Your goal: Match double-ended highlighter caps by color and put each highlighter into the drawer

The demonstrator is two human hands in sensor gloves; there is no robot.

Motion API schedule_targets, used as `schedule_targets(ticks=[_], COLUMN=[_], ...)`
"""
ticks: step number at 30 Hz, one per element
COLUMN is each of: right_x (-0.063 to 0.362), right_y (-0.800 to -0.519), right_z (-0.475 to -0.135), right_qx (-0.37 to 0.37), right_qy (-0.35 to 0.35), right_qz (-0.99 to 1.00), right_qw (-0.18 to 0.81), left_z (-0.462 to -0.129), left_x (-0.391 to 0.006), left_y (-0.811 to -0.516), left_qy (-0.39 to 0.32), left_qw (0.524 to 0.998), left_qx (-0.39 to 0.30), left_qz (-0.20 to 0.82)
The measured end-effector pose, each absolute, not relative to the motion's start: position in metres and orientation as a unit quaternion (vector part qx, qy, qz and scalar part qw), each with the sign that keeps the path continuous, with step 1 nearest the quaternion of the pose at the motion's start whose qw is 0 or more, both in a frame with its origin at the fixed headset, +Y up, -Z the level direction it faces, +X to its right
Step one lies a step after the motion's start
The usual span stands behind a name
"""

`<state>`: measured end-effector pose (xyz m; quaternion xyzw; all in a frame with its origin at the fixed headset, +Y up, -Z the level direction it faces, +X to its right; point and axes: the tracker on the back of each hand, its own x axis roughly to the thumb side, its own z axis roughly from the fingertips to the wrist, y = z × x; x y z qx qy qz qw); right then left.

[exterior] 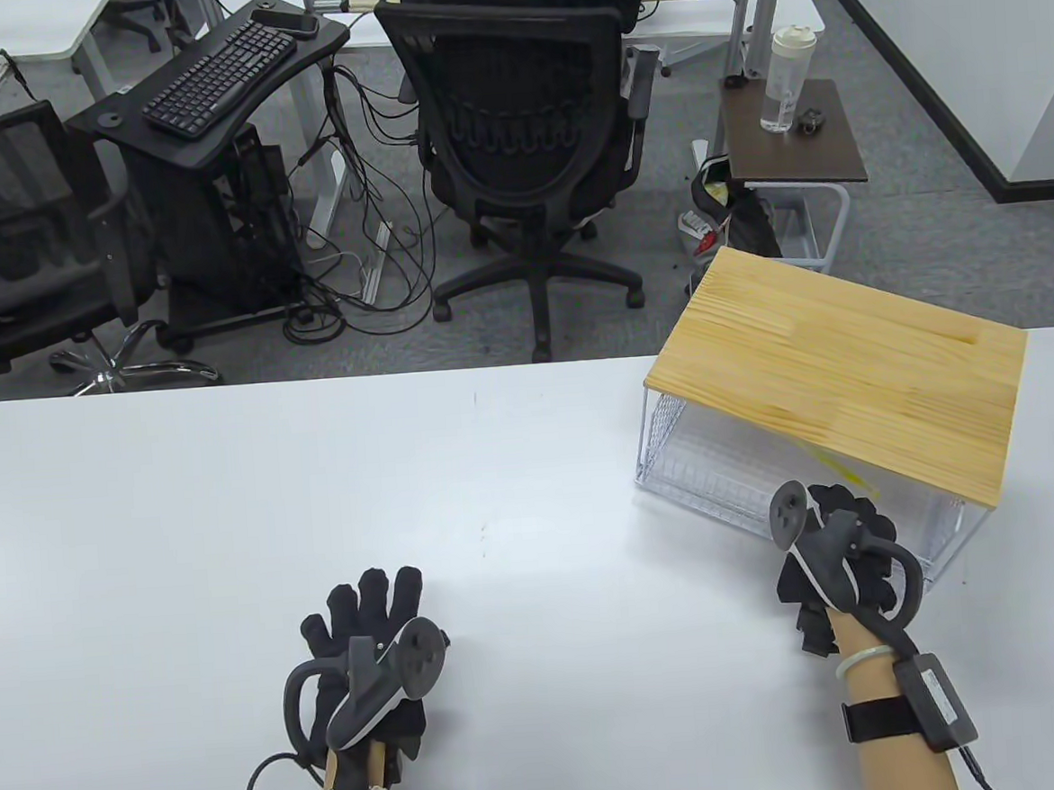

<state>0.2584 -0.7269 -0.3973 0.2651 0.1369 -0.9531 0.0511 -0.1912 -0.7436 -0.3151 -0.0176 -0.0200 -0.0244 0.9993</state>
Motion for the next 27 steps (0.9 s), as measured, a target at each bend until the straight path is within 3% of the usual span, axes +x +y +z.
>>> schedule_targets(ticks=[7, 11, 15, 21, 25, 27], right_x=[0.261, 0.251, 0.224, 0.159, 0.129, 0.121], right_y=[-0.727, -0.725, -0.709, -0.69, -0.701, -0.708], right_z=[-0.403, -0.394, -0.374, -0.353, -0.339, -0.332], right_qx=[0.296, 0.268, 0.199, 0.038, -0.054, -0.083], right_qy=[0.135, 0.143, 0.167, 0.112, 0.086, 0.066], right_qz=[-0.945, -0.949, -0.964, -0.983, -0.965, -0.97], right_qw=[0.04, 0.078, 0.054, -0.144, -0.242, -0.219], left_z=[-0.317, -0.318, -0.32, -0.314, -0.308, -0.307], left_x=[-0.19, -0.189, -0.185, -0.182, -0.183, -0.182], left_y=[-0.746, -0.745, -0.746, -0.741, -0.731, -0.727], left_qy=[-0.019, -0.021, -0.017, -0.015, -0.025, -0.032], left_qw=[0.999, 0.999, 0.999, 0.999, 0.999, 0.999], left_qx=[-0.028, -0.028, -0.032, -0.022, 0.017, 0.027], left_qz=[-0.032, -0.029, -0.037, -0.046, -0.019, 0.002])
